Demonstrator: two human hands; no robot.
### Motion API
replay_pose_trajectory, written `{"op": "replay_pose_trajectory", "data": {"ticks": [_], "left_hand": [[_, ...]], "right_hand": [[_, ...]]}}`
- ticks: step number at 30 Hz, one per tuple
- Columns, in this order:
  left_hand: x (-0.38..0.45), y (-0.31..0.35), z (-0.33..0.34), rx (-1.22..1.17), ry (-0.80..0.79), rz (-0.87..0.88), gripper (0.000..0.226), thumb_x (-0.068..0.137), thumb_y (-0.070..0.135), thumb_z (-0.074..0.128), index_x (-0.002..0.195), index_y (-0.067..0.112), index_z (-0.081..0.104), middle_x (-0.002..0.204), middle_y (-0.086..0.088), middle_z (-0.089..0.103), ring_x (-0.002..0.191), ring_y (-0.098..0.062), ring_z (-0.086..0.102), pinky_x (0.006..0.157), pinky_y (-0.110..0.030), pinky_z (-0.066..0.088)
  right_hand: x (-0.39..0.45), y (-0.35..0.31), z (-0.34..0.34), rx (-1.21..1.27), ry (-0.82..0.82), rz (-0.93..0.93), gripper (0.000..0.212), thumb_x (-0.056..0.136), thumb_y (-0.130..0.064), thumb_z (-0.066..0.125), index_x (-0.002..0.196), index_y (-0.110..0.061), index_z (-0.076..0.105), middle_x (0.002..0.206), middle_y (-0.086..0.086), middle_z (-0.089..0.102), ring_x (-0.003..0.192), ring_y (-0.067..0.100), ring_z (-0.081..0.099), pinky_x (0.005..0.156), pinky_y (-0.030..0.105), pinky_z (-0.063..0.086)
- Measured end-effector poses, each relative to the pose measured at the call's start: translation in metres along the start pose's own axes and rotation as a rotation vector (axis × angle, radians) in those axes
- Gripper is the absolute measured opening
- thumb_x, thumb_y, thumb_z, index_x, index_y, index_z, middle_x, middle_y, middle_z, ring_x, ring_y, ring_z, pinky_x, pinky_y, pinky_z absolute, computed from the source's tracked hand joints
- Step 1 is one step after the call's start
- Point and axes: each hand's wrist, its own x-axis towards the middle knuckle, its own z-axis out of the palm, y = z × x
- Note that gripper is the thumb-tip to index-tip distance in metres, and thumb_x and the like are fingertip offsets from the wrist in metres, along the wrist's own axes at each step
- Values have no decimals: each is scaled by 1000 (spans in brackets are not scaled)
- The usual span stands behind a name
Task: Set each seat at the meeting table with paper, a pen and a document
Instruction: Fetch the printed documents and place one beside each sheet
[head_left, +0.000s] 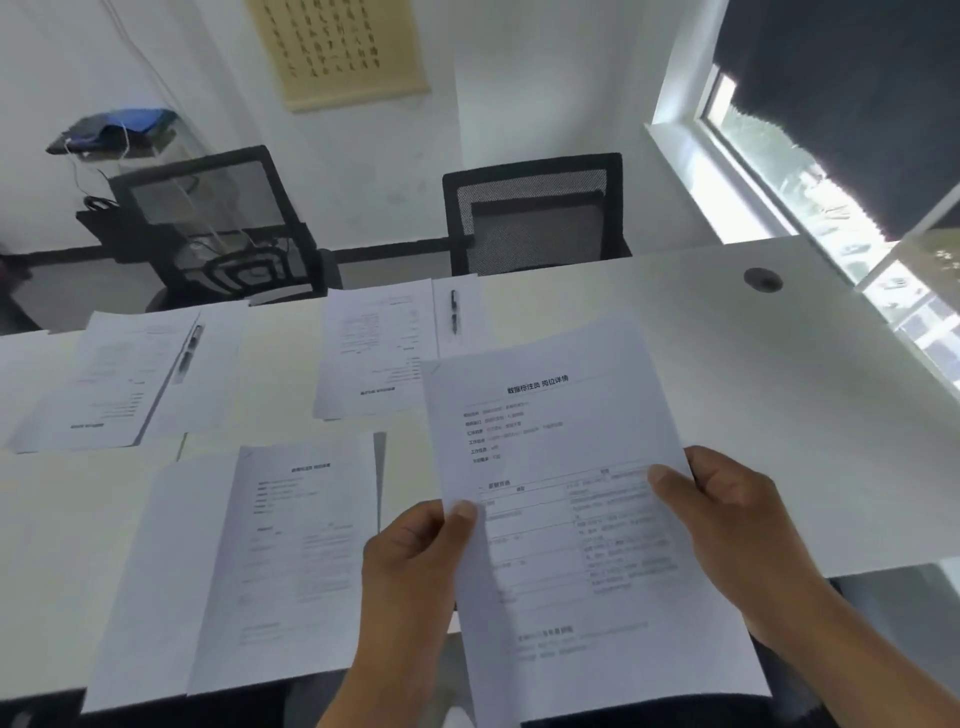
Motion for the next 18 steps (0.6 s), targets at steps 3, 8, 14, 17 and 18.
{"op": "replay_pose_trajectory", "data": {"ticks": [3,8,14,17,18], "left_hand": [[-4,2,14,28,2,-18,22,103,20,73,86,10,83,89,-11,83,75,-26,76,71,-46,60],[8,8,36,87,-58,-12,20,101,18,76,86,8,83,83,-7,83,66,-17,76,57,-32,62],[25,4,64,102,-155,-30,33,107,19,66,82,-1,76,91,-24,77,68,-23,64,67,-42,53],[31,1,76,145,-205,-43,32,110,16,60,89,-2,76,88,-15,79,66,-18,68,65,-37,62],[33,1,82,163,-218,-43,31,110,15,59,90,-2,76,85,-9,80,65,-16,69,63,-32,62]], "right_hand": [[1,3,-18,-14,24,22,28,106,-28,64,87,-10,72,83,6,78,68,34,69,63,38,51],[10,10,-37,-58,86,50,28,105,-29,65,89,-7,71,85,13,77,74,42,71,64,37,49],[19,23,-56,-1,182,84,33,105,-25,66,93,6,62,92,24,70,67,23,59,65,37,44],[26,29,-65,4,206,97,36,105,-25,66,90,6,58,90,26,68,66,24,59,65,37,43],[30,32,-70,1,212,99,37,105,-26,66,89,6,57,90,26,68,65,24,58,65,37,43]]}}
